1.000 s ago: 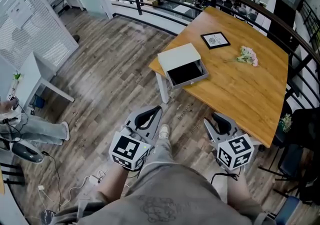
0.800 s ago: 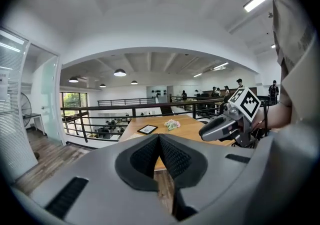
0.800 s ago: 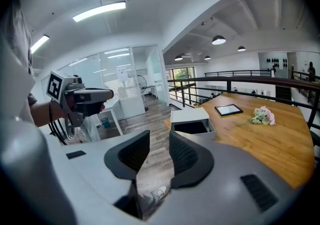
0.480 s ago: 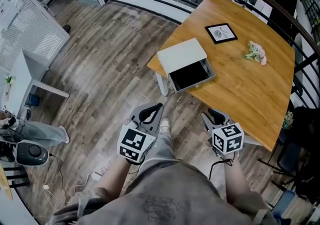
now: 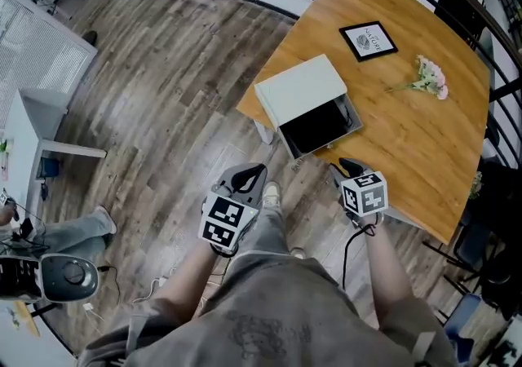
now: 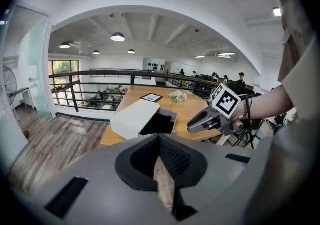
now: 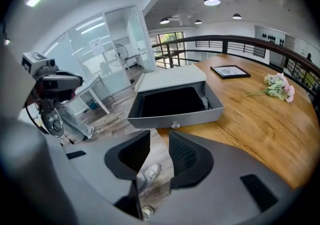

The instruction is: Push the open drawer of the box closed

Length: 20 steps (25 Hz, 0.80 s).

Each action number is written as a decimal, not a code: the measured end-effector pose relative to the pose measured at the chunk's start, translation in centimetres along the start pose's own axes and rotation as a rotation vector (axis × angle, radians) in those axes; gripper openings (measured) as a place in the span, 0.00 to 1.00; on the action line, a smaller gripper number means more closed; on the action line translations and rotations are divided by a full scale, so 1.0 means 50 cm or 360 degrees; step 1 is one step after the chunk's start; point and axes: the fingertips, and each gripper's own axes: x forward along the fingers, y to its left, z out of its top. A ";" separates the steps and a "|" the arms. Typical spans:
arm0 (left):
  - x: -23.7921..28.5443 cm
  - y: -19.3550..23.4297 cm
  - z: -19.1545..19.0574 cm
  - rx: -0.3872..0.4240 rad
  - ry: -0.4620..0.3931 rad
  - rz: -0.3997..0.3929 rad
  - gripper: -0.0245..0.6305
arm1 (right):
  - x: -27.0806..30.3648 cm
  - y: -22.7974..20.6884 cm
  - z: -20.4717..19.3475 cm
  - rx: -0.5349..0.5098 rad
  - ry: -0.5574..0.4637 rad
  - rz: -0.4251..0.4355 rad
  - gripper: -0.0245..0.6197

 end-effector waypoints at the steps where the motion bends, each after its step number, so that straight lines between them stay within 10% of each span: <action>1: 0.008 0.010 -0.011 -0.0014 0.0032 -0.0013 0.06 | 0.017 -0.010 -0.005 -0.0004 0.0031 -0.0017 0.25; 20: 0.126 0.170 -0.078 -0.0101 0.0321 -0.0172 0.06 | 0.131 -0.073 -0.005 0.0012 0.0354 -0.0078 0.17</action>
